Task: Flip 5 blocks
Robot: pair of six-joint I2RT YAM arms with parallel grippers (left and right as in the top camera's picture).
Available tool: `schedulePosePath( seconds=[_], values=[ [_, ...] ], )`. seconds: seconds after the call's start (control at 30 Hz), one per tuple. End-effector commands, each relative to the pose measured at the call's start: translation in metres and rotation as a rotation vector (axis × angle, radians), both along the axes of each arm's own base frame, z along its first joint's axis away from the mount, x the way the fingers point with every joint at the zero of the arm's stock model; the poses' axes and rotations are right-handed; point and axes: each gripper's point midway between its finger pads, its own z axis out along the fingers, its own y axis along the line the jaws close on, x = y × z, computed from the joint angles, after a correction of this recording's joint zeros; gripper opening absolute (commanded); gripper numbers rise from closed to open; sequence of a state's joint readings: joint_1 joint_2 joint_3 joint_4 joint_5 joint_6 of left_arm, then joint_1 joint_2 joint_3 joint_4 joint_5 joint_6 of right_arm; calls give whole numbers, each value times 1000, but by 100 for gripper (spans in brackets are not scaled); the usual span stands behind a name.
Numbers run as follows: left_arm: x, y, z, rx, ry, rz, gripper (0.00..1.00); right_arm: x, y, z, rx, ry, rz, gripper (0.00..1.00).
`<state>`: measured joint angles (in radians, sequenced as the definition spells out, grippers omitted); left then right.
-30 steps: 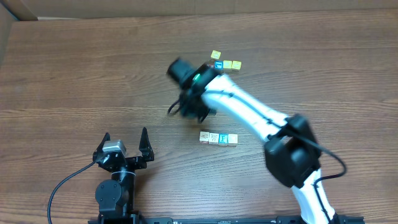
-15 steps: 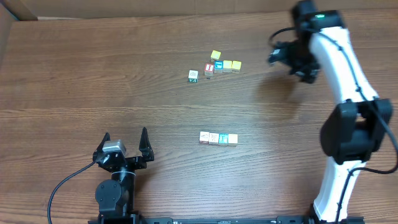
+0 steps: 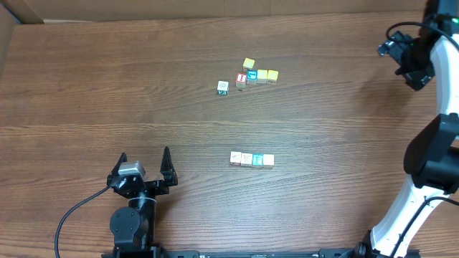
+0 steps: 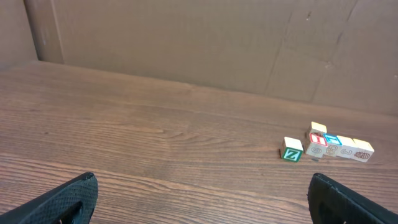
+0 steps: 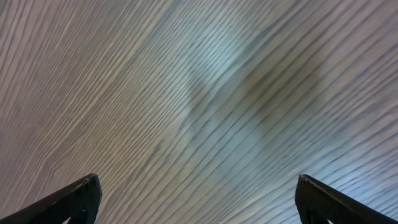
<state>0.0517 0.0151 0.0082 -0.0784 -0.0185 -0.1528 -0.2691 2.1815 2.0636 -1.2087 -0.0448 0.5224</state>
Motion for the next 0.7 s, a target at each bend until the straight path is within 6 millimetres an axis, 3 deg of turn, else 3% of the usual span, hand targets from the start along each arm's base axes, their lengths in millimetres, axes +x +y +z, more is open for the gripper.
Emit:
schedulePosePath(
  seconds=[0.0, 0.67],
  values=[
    [0, -4, 1, 18, -8, -19, 100, 0, -9, 17, -13, -41, -11, 100],
    [0, -4, 1, 18, -8, -19, 100, -1, -14, 17, -13, -41, -22, 100]
  ],
)
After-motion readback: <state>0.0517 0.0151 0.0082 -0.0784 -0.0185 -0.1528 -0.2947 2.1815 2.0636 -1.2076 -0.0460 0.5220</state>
